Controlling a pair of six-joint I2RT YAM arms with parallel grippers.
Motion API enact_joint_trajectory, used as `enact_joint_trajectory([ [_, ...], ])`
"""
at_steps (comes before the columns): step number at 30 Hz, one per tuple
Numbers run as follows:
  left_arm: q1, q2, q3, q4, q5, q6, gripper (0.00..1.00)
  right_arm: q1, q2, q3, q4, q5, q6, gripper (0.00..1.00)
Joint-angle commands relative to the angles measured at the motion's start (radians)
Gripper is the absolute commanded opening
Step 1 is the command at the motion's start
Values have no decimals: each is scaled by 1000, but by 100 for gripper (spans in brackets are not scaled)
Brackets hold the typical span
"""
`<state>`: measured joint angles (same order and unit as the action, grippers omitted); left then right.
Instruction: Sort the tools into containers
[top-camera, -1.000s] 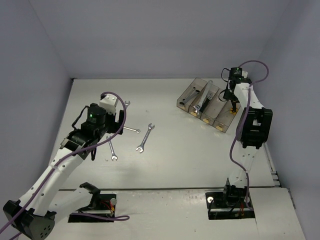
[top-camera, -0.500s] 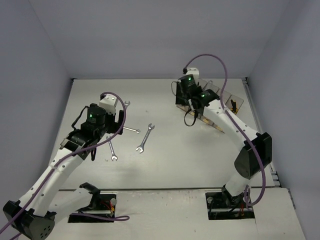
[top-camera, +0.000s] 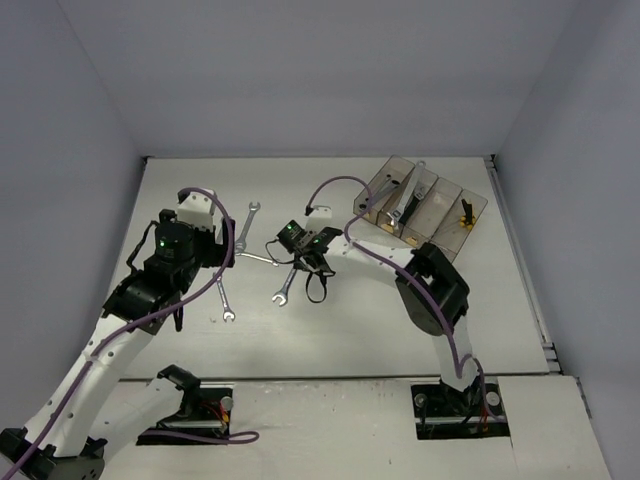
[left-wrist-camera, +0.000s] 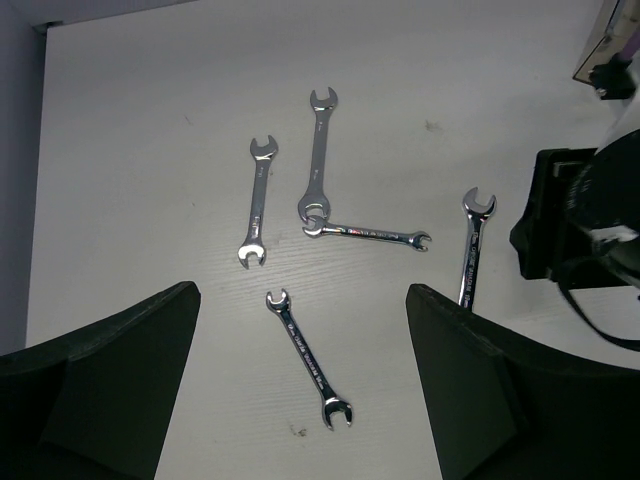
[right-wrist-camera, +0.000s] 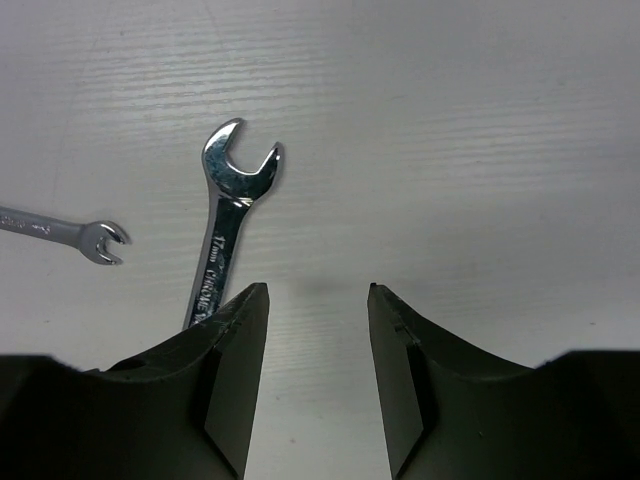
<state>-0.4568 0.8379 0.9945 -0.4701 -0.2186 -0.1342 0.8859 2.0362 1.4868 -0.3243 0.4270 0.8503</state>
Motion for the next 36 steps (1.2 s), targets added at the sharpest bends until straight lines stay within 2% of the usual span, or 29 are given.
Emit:
enact_joint_trajectory([
  [1,6,-5,7,59,-16,-15,81,20,49,119,24,38,116,41],
  [12,6,0,7,59,0,-12,81,44,161,178,28,-28,150,41],
  [18,6,13,6,59,15,-15,81,50,139,100,28,-51,121,39],
  [27,5,24,6,59,26,-15,81,60,33,-106,2,-97,39,35],
  [36,6,30,6,57,30,-13,81,69,45,-98,-123,-25,-81,28],
])
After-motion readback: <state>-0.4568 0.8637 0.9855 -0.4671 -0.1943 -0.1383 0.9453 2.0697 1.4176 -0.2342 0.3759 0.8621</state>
